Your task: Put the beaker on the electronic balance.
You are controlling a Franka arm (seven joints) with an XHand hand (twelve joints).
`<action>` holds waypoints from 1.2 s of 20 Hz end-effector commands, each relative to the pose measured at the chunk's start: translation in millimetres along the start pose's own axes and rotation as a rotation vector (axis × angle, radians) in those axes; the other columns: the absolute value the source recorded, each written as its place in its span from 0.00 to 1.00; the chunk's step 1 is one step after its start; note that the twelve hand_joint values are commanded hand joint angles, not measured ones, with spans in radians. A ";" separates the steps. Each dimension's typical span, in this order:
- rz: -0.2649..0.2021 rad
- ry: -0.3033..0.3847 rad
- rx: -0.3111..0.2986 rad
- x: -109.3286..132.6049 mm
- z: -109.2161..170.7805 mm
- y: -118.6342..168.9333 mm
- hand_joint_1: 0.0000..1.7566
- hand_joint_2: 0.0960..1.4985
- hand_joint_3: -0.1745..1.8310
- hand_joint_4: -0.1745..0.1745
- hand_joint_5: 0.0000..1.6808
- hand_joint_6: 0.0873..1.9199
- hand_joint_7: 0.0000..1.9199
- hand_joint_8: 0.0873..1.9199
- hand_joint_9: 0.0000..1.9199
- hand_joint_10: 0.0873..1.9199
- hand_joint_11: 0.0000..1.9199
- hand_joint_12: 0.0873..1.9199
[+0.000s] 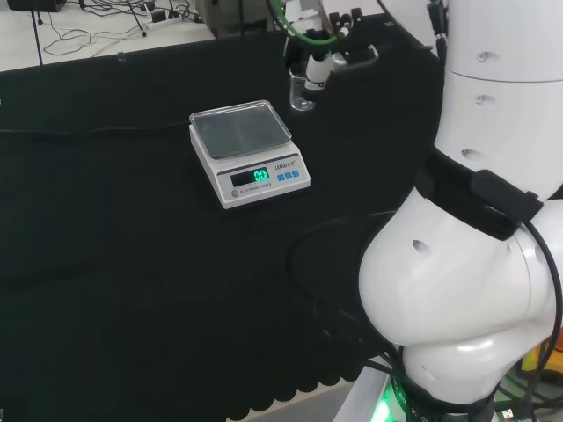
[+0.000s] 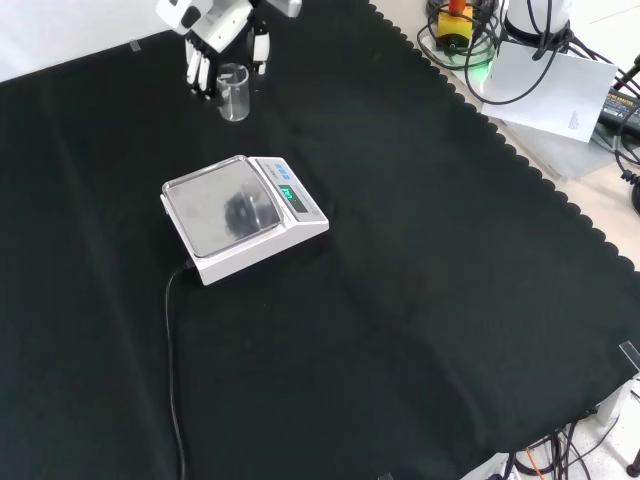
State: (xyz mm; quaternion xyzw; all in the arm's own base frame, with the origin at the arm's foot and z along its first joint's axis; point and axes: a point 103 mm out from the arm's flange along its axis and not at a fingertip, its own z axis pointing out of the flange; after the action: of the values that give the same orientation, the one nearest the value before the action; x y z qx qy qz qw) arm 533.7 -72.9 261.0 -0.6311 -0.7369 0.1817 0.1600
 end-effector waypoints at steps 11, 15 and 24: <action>-0.194 -0.017 0.024 38.6 3.4 79.7 0.85 0.72 0.09 0.00 0.52 0.58 0.39 0.57 0.58 0.53 0.44 0.63; -0.202 0.011 0.027 37.4 15.1 83.8 0.85 0.72 0.09 0.00 0.52 0.58 0.39 0.57 0.58 0.53 0.44 0.63; -0.226 0.021 0.048 56.9 34.6 97.1 0.85 0.72 0.09 0.00 0.52 0.58 0.39 0.57 0.58 0.53 0.44 0.63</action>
State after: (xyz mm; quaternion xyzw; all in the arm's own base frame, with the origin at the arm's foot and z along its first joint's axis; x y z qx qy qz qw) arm 592.4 -12.5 197.2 -0.5471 -0.7953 0.1736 0.1954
